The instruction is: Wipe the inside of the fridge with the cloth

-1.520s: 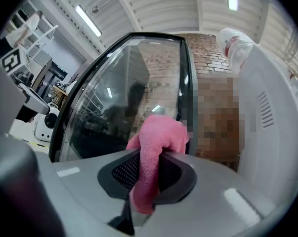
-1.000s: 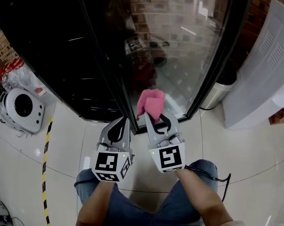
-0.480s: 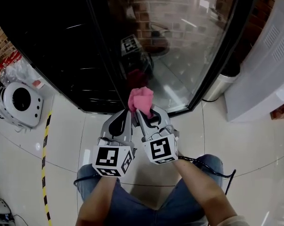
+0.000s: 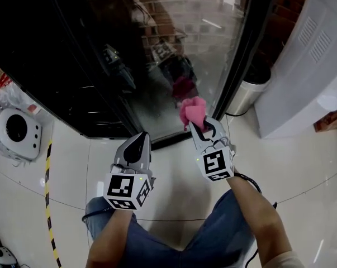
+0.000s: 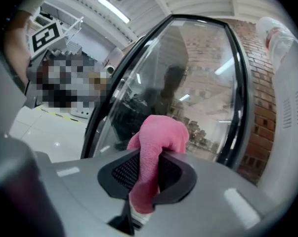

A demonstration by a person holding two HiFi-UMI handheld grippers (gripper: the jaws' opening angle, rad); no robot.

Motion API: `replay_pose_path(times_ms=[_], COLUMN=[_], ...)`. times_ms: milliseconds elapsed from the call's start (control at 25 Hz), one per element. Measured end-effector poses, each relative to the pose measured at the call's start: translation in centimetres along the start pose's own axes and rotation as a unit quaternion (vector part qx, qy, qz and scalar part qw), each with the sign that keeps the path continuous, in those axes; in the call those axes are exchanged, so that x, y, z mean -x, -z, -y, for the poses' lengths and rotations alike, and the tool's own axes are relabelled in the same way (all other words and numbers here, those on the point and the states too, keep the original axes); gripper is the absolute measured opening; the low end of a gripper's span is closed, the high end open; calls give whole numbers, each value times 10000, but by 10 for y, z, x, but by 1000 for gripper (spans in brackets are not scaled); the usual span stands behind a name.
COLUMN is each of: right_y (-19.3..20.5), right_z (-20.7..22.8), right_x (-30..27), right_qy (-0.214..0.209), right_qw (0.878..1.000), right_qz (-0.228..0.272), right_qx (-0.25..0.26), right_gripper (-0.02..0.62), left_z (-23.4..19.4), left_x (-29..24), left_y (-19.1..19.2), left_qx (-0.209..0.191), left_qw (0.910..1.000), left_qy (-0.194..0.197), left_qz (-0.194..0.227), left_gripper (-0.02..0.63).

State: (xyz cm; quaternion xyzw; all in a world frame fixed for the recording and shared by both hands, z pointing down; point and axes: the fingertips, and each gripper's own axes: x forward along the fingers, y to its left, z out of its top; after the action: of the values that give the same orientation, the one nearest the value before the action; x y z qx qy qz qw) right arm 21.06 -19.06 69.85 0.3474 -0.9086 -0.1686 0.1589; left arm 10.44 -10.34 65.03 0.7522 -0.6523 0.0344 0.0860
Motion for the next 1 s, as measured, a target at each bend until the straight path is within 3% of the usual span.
replay_pose_path(times_ms=[160, 320, 520, 640, 760, 1000], right_y=[26, 52, 51, 23, -7, -36], right_z=[45, 84, 81, 56, 4, -112], right_x=[10, 21, 25, 25, 15, -20], right_qy=[340, 858, 851, 641, 287, -515], right_qw=[9992, 9938, 9937, 9952, 9920, 9869], right_qz=[-200, -440, -384, -66, 264, 364], right_qx=[-103, -555, -622, -735, -1200, -1484], right_gripper=[57, 57, 57, 57, 57, 57], left_z=[9, 14, 12, 11, 2, -10], left_x=[-8, -10, -11, -8, -2, 6], left_y=[5, 7, 5, 6, 6, 4], left_qx=[24, 21, 28, 123, 99, 368], left_qw=[9999, 9999, 9999, 9999, 9999, 9990], left_qy=[56, 82, 35, 11, -119, -265], left_qz=[-87, -112, -93, -40, -12, 21], left_gripper=[15, 15, 15, 15, 15, 15])
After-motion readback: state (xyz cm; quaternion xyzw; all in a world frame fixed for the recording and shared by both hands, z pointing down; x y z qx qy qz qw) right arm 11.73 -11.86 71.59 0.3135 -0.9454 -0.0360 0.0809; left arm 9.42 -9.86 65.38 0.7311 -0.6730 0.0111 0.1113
